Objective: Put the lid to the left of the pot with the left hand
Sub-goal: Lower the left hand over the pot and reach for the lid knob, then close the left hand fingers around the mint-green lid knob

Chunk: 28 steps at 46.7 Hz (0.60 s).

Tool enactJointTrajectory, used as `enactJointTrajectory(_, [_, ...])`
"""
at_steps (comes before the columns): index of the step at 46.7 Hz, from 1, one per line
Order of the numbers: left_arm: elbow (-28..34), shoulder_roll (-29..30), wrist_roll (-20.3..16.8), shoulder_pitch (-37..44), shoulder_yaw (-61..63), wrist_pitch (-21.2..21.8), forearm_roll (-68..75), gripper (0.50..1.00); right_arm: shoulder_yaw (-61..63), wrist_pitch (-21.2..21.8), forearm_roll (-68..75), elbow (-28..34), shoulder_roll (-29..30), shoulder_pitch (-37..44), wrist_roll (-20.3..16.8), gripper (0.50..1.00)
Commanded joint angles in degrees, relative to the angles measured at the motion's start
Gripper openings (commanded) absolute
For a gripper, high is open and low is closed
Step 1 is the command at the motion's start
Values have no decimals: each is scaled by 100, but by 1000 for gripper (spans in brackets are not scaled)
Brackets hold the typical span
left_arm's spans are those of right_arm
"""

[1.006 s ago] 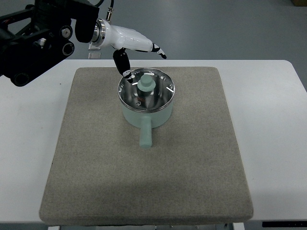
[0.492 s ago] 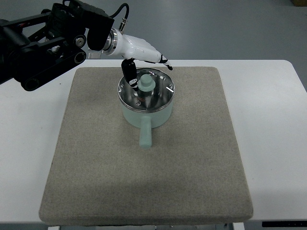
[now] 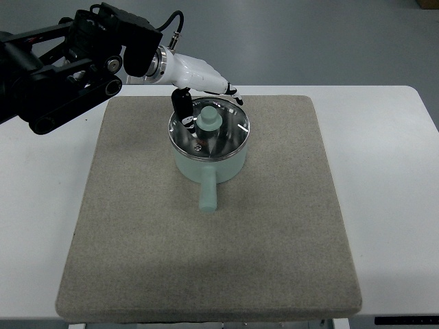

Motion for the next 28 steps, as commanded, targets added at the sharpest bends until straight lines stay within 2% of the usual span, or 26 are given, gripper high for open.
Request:
enactJointTrajectory(1, [-86,42,0,5,0,0,0,896,8,0,0,0,0,0,0,924])
enactJointTrajectory(12, [-86,42,0,-4,9,0,0,894,-1,0,0,0,0,0,0,924])
enactJointTrajectory(17, [-86,68,0,-4,18,0,0,868,-1,0,0,0,0,0,0,924])
enactJointTrajectory(28, [-86,156,0,-4,9,0,0,866,-1,0,0,0,0,0,0,924])
